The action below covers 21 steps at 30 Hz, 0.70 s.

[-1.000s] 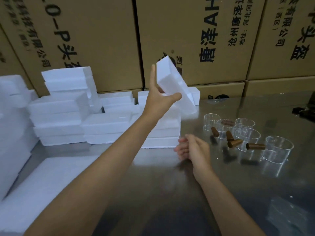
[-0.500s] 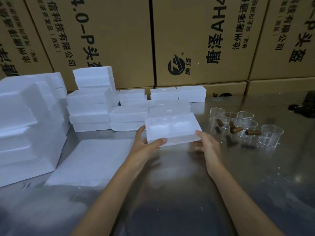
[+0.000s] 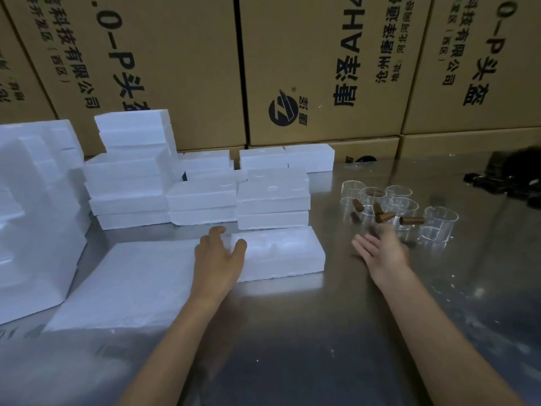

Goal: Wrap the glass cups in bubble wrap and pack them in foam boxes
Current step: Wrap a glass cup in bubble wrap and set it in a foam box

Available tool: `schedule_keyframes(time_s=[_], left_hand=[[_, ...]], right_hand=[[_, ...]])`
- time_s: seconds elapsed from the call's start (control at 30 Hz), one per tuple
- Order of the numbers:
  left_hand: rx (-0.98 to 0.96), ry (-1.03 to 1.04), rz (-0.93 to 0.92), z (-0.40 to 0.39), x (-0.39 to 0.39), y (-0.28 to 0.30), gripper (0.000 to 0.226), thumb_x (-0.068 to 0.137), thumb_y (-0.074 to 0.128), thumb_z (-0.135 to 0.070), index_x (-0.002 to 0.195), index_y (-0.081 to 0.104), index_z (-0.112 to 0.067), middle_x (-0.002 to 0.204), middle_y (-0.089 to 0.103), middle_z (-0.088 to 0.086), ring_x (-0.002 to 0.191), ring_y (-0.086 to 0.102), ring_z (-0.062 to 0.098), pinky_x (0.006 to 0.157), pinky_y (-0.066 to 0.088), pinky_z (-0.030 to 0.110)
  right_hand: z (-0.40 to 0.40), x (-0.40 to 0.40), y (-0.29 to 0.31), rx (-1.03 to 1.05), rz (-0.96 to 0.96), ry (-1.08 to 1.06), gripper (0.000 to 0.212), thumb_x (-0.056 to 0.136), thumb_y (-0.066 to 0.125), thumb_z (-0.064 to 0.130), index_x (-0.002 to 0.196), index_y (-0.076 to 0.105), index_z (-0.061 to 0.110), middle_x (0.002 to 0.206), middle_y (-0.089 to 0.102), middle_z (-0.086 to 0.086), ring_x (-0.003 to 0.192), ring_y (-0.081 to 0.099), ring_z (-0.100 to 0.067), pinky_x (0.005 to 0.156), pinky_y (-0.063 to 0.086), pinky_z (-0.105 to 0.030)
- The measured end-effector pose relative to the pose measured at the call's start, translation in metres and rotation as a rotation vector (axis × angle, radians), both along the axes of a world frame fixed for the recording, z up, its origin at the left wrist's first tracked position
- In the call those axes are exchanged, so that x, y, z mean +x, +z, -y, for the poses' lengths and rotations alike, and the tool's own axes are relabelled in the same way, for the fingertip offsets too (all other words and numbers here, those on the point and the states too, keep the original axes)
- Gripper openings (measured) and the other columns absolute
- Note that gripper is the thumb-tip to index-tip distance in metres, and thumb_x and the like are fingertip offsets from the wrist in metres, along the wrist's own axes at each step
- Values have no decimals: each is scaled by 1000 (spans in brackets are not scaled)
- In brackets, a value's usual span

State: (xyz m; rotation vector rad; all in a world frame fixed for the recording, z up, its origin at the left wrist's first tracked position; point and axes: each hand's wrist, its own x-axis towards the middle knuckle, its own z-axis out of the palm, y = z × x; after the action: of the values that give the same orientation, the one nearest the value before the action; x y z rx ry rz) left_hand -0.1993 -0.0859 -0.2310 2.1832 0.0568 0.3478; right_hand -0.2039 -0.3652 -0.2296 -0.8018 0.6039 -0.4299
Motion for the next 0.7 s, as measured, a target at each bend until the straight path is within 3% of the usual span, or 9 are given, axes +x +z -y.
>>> schedule_keyframes(time_s=[0.07,0.17,0.3,0.4,0.47,0.6,0.7], left_hand=[[36,1,28,0,0,0,49,96,56,-31,140,43,-18,127,51,9,120,48,28,99,41,38],[47,-12,49,0,0,-1,45,96,56,-28,138,45,-18,128,52,9,118,48,27,97,40,36],[26,1,111,-1,0,0,43,96,56,-27,138,46,-19,127,53,6,119,48,25,101,43,39],[25,6,159,-4,-1,1,41,96,56,-24,137,48,-20,124,53,4,119,48,24,101,44,40],[47,4,190,-8,-1,4,39,95,56,-19,134,50,-19,121,54,5,117,49,25,100,44,42],[89,70,211,-29,2,15,38,92,54,-7,128,54,-18,112,56,5,110,53,32,96,45,45],[100,132,99,-64,8,25,30,90,54,-4,118,59,-14,106,63,10,99,58,33,85,46,40]], right_hand=[[23,4,2,127,54,42,48,103,50,20,142,37,-4,132,52,-25,116,60,-37,94,53,-39],[44,16,3,130,65,114,39,101,55,24,129,49,-3,128,57,-22,102,65,-29,93,53,-34],[53,31,5,43,33,152,30,99,60,31,119,57,8,102,66,-13,87,67,-18,69,56,-23],[55,38,5,-4,-33,124,8,99,60,21,100,60,13,87,65,-6,69,66,-8,48,52,-15],[53,40,3,-43,-41,120,10,100,57,16,90,56,15,80,62,-5,54,62,-5,43,47,-12],[47,33,-2,-127,11,157,16,103,52,15,87,53,16,80,60,-5,61,53,-7,44,42,-11],[40,19,-2,-218,39,201,16,104,49,15,90,56,13,81,61,-5,63,51,-7,51,40,-13]])
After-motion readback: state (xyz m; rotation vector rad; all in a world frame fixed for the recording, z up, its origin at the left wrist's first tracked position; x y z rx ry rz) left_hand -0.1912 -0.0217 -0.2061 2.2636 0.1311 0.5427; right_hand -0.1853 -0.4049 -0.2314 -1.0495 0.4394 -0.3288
